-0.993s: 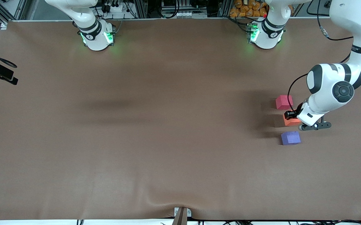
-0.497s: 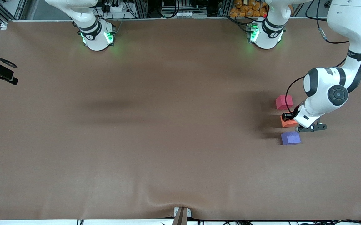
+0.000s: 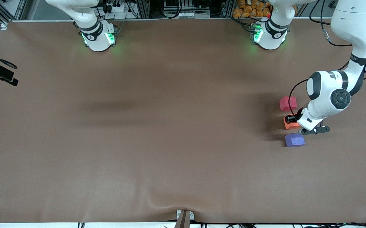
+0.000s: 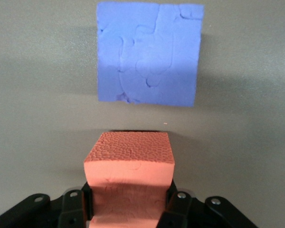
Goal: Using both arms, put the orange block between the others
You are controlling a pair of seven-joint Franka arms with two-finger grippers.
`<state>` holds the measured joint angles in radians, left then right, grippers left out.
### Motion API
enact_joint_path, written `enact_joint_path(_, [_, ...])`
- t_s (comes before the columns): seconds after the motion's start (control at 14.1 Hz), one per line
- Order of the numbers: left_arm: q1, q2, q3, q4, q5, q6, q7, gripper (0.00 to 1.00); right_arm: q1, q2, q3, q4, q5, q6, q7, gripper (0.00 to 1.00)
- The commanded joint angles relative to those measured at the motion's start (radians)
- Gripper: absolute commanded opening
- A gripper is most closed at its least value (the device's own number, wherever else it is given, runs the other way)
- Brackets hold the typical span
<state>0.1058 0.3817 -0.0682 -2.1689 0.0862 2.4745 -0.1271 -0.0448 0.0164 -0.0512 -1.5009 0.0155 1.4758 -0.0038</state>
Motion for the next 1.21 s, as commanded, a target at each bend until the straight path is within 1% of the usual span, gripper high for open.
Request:
enact_joint_path(0.0, [0.012, 0.000, -0.013, -0.005, 0.009, 0.018, 0.007, 0.07, -0.021, 0.010, 0.016, 0.027, -0.009, -0.019, 0.005, 1.00])
enact_joint_path(0.64, [0.008, 0.019, -0.016, -0.005, 0.009, 0.033, 0.007, 0.08, -0.021, 0.010, 0.017, 0.027, -0.009, -0.019, 0.005, 1.00])
enact_joint_path(0.71, [0.008, 0.022, -0.016, -0.003, 0.009, 0.035, 0.007, 0.16, -0.021, 0.010, 0.017, 0.027, -0.009, -0.019, 0.005, 1.00])
enact_joint_path(0.78, [0.008, 0.023, -0.016, -0.002, 0.009, 0.035, 0.007, 0.35, -0.021, 0.010, 0.017, 0.027, -0.009, -0.019, 0.005, 1.00])
enact_joint_path(0.85, [0.006, 0.026, -0.016, 0.000, 0.009, 0.034, 0.007, 0.98, -0.021, 0.010, 0.017, 0.027, -0.009, -0.019, 0.005, 1.00])
enact_joint_path(0.92, [0.006, 0.025, -0.016, 0.003, 0.009, 0.034, 0.009, 1.00, -0.020, 0.010, 0.017, 0.027, -0.009, -0.019, 0.005, 1.00])
enact_joint_path(1.14, [0.006, 0.013, -0.016, 0.018, 0.009, 0.026, 0.011, 1.00, -0.021, 0.010, 0.017, 0.027, -0.009, -0.019, 0.005, 1.00])
